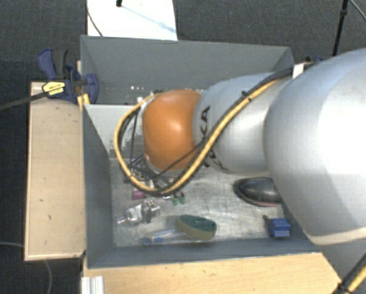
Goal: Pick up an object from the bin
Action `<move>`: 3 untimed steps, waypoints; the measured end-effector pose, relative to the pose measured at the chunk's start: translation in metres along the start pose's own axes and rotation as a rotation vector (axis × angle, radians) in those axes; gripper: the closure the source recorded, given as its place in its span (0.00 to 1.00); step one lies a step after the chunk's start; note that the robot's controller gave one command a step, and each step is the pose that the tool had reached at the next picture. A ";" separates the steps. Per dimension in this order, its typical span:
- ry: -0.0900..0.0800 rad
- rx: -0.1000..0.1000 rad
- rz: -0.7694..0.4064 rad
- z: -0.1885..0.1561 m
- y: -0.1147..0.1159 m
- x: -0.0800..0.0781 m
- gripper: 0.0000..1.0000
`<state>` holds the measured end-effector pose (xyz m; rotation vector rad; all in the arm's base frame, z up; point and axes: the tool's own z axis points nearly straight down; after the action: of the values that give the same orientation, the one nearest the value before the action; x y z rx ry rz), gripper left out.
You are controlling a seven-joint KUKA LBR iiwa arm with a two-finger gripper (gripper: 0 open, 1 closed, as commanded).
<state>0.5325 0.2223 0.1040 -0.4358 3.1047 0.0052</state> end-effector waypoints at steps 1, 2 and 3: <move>0.005 0.002 -0.148 0.034 -0.024 0.002 0.00; 0.004 0.001 -0.145 0.033 -0.024 0.001 0.00; 0.001 0.000 -0.143 0.032 -0.023 0.000 1.00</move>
Offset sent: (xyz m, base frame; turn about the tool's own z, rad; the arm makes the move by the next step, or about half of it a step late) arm 0.0040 -0.0231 -0.0340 -0.1490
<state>0.5386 0.2002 0.0721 -0.6563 3.0661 0.0048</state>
